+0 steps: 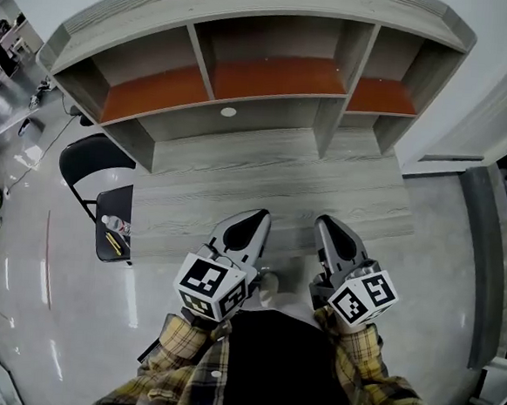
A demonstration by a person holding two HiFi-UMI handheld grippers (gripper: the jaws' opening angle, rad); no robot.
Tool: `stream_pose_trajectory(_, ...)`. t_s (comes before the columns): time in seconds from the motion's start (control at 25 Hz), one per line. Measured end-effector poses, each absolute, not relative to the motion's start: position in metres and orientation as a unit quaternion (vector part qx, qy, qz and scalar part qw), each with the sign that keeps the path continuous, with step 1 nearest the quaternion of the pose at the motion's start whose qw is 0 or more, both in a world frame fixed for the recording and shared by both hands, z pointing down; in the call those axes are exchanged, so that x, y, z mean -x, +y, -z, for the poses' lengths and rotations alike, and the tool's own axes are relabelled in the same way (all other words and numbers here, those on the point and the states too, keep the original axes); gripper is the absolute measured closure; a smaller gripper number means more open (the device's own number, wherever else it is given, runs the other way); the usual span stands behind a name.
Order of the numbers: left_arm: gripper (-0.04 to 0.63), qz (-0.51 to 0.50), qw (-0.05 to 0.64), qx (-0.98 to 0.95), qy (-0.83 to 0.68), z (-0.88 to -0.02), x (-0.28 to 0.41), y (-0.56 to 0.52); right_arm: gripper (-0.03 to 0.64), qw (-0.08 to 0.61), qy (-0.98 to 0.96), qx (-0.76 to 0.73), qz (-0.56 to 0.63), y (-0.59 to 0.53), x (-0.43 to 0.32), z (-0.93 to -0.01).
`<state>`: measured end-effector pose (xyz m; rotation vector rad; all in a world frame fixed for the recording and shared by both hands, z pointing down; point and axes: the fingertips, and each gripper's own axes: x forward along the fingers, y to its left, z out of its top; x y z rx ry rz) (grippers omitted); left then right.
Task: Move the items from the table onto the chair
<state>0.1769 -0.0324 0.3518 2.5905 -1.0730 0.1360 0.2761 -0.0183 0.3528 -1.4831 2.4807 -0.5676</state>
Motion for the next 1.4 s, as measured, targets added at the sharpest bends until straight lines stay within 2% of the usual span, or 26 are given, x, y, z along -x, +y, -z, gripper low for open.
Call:
stream_pose_trajectory(0.24,0.591,-0.047,0.165,-0.913,-0.371,-0.353,-0.185,-0.033,0.593,0.102,0.828,0.512,0.203,-0.023,-0.285,-0.356)
stream_pose_trajectory(0.88,0.591,-0.043,0.176,-0.907,-0.381,-0.362,-0.174,-0.027,0.598,0.054,0.843,0.489,0.216,-0.015,-0.264,-0.374)
stream_pose_trajectory(1.4,0.591,-0.044,0.173,-0.901,-0.395,-0.362,-0.167,-0.017,0.598,0.06,0.848,0.475,0.227,-0.002,-0.255,-0.378)
